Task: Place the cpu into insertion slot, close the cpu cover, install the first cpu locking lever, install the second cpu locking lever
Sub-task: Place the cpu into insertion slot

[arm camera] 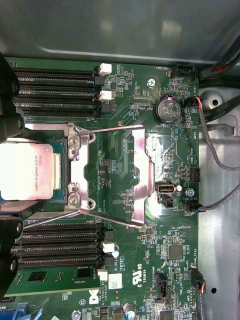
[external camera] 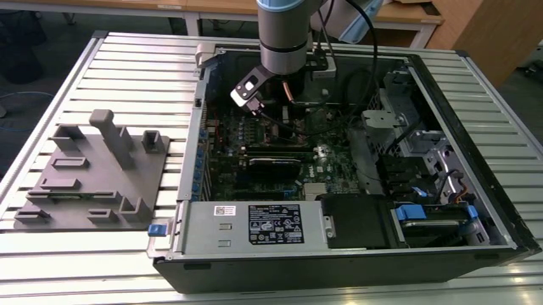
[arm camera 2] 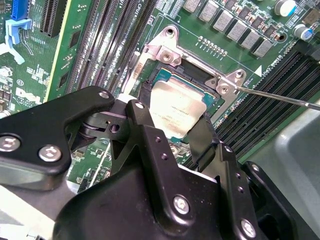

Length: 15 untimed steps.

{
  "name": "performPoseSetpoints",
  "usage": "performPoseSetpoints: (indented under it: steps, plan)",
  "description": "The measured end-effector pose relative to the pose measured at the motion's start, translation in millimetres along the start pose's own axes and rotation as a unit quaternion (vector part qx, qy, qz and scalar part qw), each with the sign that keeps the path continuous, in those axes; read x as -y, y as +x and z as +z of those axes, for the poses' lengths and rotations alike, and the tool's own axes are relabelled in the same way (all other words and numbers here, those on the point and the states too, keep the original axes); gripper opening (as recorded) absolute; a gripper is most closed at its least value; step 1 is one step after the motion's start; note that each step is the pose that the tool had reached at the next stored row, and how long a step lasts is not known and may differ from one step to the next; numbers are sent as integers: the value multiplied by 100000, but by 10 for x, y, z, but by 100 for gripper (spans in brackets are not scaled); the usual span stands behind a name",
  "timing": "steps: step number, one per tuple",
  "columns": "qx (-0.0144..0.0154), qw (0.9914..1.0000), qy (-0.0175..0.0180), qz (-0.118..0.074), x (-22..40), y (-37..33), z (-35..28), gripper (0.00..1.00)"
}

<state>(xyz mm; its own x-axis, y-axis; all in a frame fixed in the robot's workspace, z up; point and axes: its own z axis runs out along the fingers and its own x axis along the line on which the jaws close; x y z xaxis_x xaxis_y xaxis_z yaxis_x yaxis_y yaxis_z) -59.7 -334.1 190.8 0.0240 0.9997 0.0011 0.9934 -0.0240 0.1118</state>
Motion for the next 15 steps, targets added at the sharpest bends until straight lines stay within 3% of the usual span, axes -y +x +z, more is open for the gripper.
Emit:
performPoseSetpoints:
  steps: [9, 15]
  plan:
    - [17, 100000, 12, -1, 0, 0, -6, 62]
    - [-2, 100000, -2, 2, -12, 0, -108, 62]
